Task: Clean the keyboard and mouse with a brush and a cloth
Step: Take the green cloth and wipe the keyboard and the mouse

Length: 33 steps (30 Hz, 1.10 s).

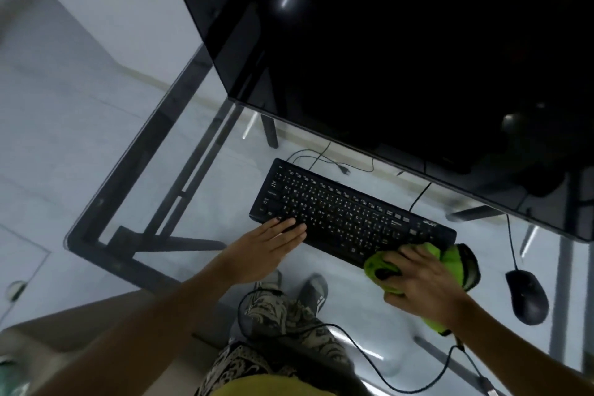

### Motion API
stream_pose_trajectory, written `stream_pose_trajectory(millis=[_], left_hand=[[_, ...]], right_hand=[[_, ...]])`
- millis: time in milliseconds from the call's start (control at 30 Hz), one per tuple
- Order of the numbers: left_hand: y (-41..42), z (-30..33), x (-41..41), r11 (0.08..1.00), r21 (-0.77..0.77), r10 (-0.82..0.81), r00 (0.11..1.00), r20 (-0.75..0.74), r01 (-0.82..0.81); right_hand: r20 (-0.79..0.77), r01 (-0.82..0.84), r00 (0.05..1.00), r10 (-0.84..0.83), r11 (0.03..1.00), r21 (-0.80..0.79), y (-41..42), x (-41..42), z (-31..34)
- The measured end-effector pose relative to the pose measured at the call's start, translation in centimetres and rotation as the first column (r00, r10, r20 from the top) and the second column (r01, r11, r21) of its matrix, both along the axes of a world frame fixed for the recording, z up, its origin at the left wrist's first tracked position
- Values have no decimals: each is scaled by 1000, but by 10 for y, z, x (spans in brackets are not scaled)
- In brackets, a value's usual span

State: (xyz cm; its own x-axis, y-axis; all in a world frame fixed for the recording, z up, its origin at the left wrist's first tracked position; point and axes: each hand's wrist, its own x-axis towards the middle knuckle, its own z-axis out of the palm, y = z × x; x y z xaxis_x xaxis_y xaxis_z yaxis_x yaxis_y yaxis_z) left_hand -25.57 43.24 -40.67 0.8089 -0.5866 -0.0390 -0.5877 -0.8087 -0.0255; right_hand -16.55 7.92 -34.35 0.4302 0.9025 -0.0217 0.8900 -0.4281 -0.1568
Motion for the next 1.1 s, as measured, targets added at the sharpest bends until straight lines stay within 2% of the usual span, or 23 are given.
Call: stream_pose_trajectory(millis=[167,300,433,500,700,833,967,1100], left_hand=[[-7,7,-4,997,17,70,995,-71,-69],[-10,9,-10,990,11,140,986,-86,-140],[-4,16,-19,934,-37,343,923,-171,-354],[-1,19,-23,913,-42,390,898,-202,-406],[-8,19,-26,898,-12,427,878,-215,-440],[-10,15,-27,889,-9,447,872,-201,-458],[-8,11,-29,893,-3,441,876,-197,-450],[-10,9,-29,882,-3,456,858,-237,-470]], right_hand=[[12,84,996,-85,996,30,76,-1,-11],[-8,260,966,-260,965,24,69,7,-5],[-3,517,856,-517,856,8,17,28,2],[15,602,798,-602,798,4,21,35,4],[39,446,892,-451,891,86,150,21,-6],[74,364,927,-368,930,58,213,17,-6],[111,273,954,-277,961,51,159,26,-8],[170,353,919,-355,935,40,50,23,-12]])
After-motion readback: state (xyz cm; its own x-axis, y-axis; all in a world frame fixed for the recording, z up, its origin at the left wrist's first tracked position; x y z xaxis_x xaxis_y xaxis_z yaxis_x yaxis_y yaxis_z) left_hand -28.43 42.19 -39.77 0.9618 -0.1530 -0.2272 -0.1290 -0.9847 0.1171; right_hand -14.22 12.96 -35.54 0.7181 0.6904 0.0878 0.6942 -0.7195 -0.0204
